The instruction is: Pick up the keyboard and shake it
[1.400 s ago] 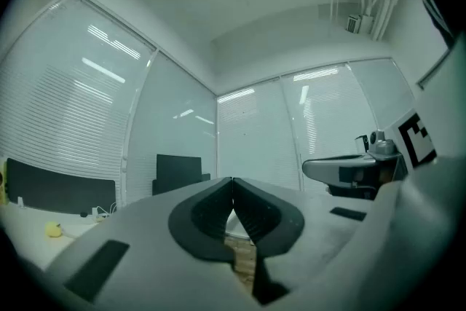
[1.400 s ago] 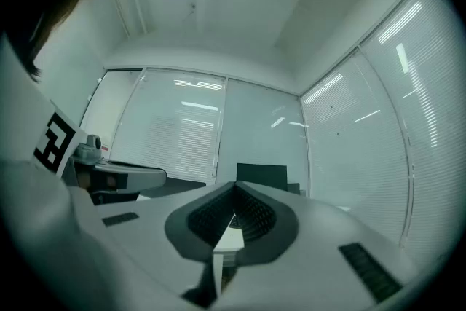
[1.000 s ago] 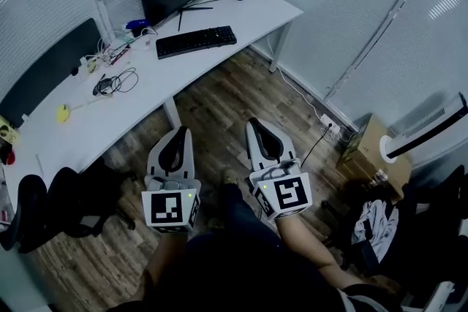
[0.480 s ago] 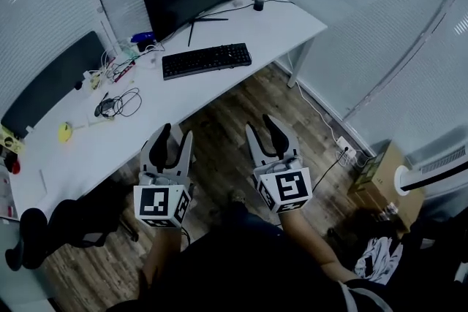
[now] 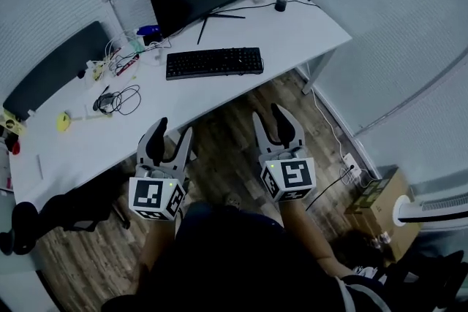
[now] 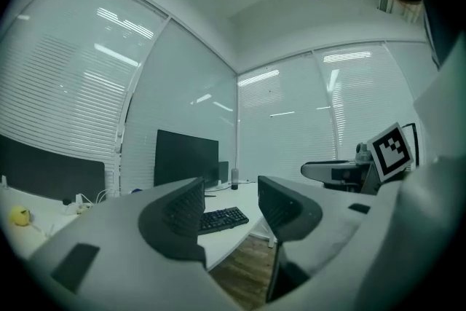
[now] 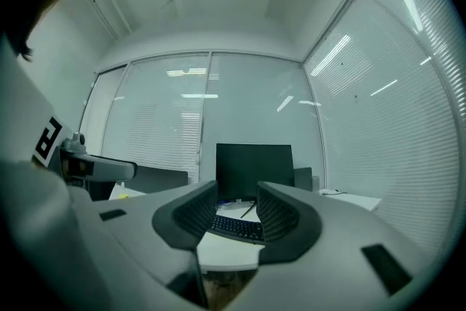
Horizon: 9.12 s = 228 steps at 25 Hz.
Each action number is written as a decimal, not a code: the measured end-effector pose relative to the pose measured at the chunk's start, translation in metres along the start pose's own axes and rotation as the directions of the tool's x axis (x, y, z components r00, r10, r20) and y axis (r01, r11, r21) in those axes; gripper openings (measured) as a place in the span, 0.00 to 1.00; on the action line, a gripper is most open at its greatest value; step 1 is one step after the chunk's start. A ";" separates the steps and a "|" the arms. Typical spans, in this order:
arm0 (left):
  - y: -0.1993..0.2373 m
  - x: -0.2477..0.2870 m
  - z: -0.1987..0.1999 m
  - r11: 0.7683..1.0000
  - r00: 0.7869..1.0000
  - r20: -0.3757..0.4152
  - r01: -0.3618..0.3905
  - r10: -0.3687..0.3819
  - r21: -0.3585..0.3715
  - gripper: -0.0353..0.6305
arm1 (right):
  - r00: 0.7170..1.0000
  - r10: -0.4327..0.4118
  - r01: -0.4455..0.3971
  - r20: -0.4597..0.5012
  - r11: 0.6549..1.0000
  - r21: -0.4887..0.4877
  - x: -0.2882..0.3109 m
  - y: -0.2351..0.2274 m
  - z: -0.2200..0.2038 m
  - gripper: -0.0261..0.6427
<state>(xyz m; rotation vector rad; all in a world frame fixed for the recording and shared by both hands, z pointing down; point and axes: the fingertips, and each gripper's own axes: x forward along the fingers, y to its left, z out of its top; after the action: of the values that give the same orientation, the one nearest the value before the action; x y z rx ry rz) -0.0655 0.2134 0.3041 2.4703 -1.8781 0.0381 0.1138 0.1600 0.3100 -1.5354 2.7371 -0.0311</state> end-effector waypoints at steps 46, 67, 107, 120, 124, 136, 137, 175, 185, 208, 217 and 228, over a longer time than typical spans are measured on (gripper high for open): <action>0.271 0.325 -0.268 0.961 0.805 -0.592 -0.140 -0.031 -0.240 0.48 | 0.835 -0.061 0.022 -0.547 0.997 -0.078 0.351 -0.151 -0.224 0.37; 0.290 0.340 -0.323 0.910 0.684 -0.722 -0.230 -0.101 -0.345 0.61 | 0.536 0.207 0.138 -0.818 0.935 0.327 0.355 -0.220 -0.333 0.57; 0.247 0.347 -0.260 0.888 0.727 -0.685 -0.281 -0.051 -0.364 0.62 | 0.617 0.199 0.047 -0.761 0.957 0.288 0.346 -0.244 -0.238 0.47; 0.215 0.362 -0.253 0.674 0.884 -0.423 -0.191 -0.198 -0.714 0.62 | 0.821 -0.016 -0.161 -0.571 0.953 -0.257 0.375 -0.224 -0.066 0.47; 0.208 0.363 -0.257 0.645 0.887 -0.407 -0.182 -0.219 -0.742 0.62 | 0.832 -0.027 -0.160 -0.554 0.945 -0.286 0.373 -0.222 -0.057 0.47; 0.249 0.358 -0.138 0.922 0.908 -0.410 -0.231 0.089 -0.312 0.62 | 0.850 0.132 -0.046 -0.509 0.983 0.177 0.366 -0.256 -0.114 0.47; 0.250 0.357 -0.123 0.936 0.911 -0.396 -0.233 0.115 -0.263 0.62 | 0.848 0.156 -0.036 -0.507 0.971 0.238 0.366 -0.256 -0.123 0.47; 0.242 0.321 -0.219 0.875 0.851 -0.520 -0.305 0.073 -0.376 0.62 | 0.636 0.251 0.104 -0.730 0.909 0.403 0.320 -0.239 -0.259 0.47; 0.233 0.303 -0.297 0.838 0.772 -0.634 -0.367 0.033 -0.403 0.62 | 0.536 0.267 0.076 -0.801 0.930 0.361 0.322 -0.238 -0.324 0.47; 0.242 0.363 -0.198 0.939 0.843 -0.502 -0.307 0.191 -0.158 0.37 | 0.848 0.087 -0.029 -0.522 0.992 0.120 0.412 -0.234 -0.186 0.28; 0.186 0.398 0.019 0.979 0.978 -0.061 -0.202 0.201 -0.017 0.09 | 0.986 0.139 -0.139 -0.089 0.990 0.014 0.428 -0.183 0.011 0.08; 0.142 0.392 0.124 0.972 0.965 0.134 -0.231 0.225 0.036 0.09 | 0.977 0.151 -0.138 0.150 0.986 -0.089 0.392 -0.179 0.122 0.08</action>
<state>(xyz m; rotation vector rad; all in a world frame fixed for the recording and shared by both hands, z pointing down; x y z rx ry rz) -0.0982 -0.2073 0.1995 2.3256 -2.2340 -0.0695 0.0635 -0.2699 0.1944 -1.2884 2.7452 0.1904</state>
